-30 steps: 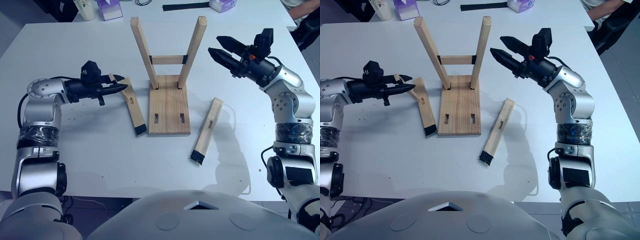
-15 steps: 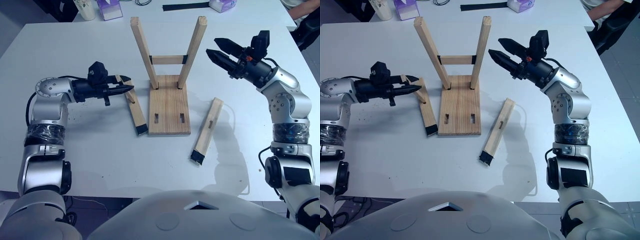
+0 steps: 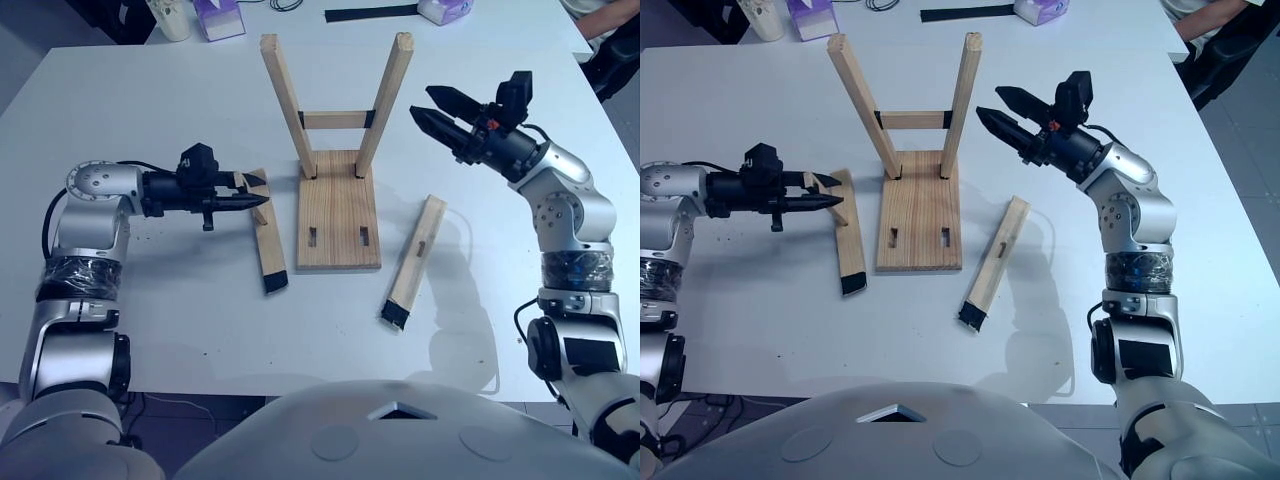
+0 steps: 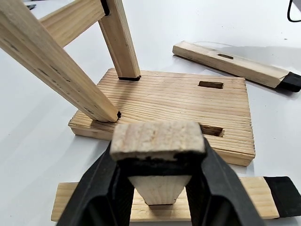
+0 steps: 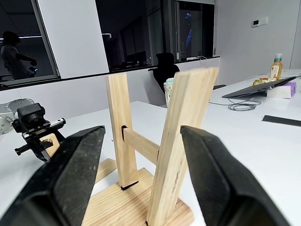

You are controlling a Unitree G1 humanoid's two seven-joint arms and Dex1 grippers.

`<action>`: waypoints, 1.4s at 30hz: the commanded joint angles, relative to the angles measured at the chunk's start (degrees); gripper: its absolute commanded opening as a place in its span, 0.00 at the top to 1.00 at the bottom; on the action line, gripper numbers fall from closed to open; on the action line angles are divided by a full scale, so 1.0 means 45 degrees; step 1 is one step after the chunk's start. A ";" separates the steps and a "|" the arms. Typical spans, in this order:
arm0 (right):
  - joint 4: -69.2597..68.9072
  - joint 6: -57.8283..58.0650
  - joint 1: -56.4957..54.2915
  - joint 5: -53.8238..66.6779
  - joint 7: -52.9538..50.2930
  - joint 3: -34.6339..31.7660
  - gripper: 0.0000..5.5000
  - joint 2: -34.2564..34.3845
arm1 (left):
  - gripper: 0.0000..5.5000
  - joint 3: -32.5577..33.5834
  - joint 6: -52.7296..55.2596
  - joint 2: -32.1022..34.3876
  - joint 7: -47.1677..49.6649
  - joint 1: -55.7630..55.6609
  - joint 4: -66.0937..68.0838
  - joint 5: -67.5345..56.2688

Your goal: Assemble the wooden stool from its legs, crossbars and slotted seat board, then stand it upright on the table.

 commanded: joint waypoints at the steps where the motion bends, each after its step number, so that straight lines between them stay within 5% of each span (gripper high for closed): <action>1: -0.0465 0.0146 0.0467 0.0014 -0.0318 0.0075 0.47 0.0192 | 0.76 -0.0633 0.0521 0.0121 -0.0407 0.0874 -0.0067 0.0368; 13: -0.0350 0.0246 0.0499 -0.0113 -0.0652 0.0209 0.47 0.0355 | 0.76 -0.1615 0.0126 -0.0599 -0.0390 0.0440 0.1594 0.0948; 39: -0.0121 0.0071 0.0446 0.0087 -0.1252 -0.0095 0.47 0.0575 | 0.76 -0.0524 0.0030 -0.1161 0.1081 -0.0739 0.2068 0.0280; 42: -0.0139 0.0019 0.0528 0.0087 -0.1338 -0.0189 0.47 0.0625 | 0.64 -0.0044 0.0412 -0.1082 0.1723 -0.0762 0.1285 0.0061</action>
